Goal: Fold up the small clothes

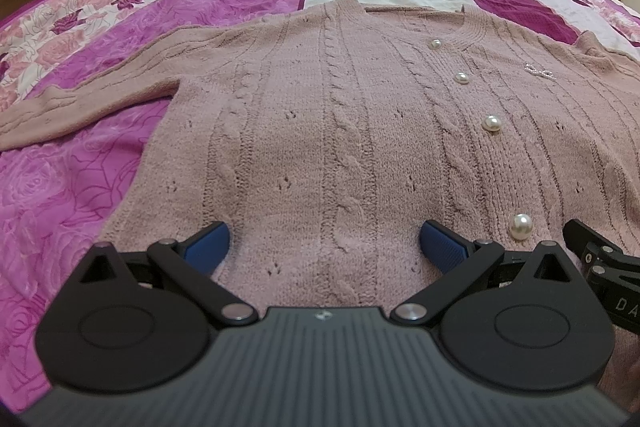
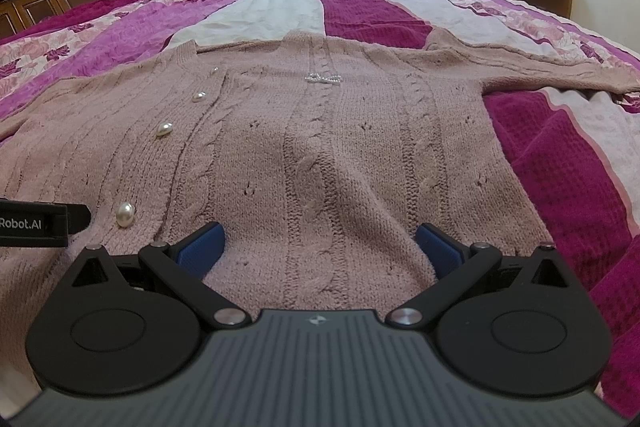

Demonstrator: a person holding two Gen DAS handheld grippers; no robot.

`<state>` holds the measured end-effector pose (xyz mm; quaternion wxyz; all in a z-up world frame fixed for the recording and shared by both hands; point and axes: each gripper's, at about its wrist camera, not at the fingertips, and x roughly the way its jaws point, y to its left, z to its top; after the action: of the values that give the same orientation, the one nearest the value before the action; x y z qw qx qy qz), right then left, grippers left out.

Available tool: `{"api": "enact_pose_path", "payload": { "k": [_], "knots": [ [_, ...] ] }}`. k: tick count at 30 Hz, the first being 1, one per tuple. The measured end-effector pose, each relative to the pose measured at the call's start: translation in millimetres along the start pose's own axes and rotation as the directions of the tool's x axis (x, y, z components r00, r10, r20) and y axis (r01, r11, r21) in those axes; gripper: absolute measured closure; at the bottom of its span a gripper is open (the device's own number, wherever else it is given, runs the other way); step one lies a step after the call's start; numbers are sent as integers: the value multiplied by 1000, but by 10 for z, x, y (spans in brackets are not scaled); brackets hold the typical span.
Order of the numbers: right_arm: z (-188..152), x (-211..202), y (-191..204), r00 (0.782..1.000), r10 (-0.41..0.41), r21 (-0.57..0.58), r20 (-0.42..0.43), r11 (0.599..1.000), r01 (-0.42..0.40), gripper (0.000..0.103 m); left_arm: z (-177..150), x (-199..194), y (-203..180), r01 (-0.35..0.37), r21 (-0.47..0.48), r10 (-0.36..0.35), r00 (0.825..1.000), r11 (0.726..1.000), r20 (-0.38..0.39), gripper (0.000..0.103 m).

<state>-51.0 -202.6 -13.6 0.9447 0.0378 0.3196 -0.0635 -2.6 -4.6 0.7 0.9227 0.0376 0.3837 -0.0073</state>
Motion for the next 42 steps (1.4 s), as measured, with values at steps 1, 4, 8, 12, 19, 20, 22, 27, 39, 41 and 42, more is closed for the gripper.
{"api": "enact_pose_path", "payload": {
  "k": [1, 4, 8, 12, 19, 20, 22, 27, 39, 41, 42],
  "knots": [
    [19, 0, -9, 1000, 5, 3, -7, 1000, -5, 0, 18, -6, 4, 0, -4, 0, 1000, 1000, -8, 0],
    [89, 10, -49, 999, 27, 9, -30, 1000, -27, 0, 81, -37, 24, -2, -33, 0, 999, 999, -35, 0],
    [186, -9, -157, 994, 90, 32, -57, 996, -88, 0, 146, -64, 25, -9, -32, 7, 998, 999, -63, 0],
    [316, -61, -304, 985, 157, 80, -74, 985, -151, 0, 225, -123, 40, 8, -48, -12, 997, 999, -72, 0],
    [564, -181, -579, 981, 189, 127, -38, 975, -183, 0, 420, -228, 7, 28, -50, -30, 999, 998, -44, 0],
    [595, -191, -636, 981, 189, 135, -31, 974, -184, 0, 449, -238, -9, 28, -42, -29, 999, 999, -39, 0],
    [665, -178, -762, 984, 178, 156, -17, 973, -173, 0, 510, -245, -31, 23, -31, -24, 999, 999, -28, 0],
    [818, -115, -1126, 992, 128, 216, 4, 968, -126, 0, 623, -223, -76, 20, -21, -20, 1000, 1000, -23, 0],
    [1075, 131, -2063, 1000, 4, 354, 15, 935, -9, 0, 783, -110, -182, 57, -34, -59, 996, 998, -60, 0],
    [1112, 185, -2230, 1000, -20, 372, 22, 928, 10, 0, 791, -95, -214, 62, -37, -64, 996, 997, -67, 0],
    [1130, 216, -2309, 999, -34, 383, 23, 924, 23, 0, 789, -84, -230, 65, -39, -68, 995, 997, -73, 0]
  ]
}}
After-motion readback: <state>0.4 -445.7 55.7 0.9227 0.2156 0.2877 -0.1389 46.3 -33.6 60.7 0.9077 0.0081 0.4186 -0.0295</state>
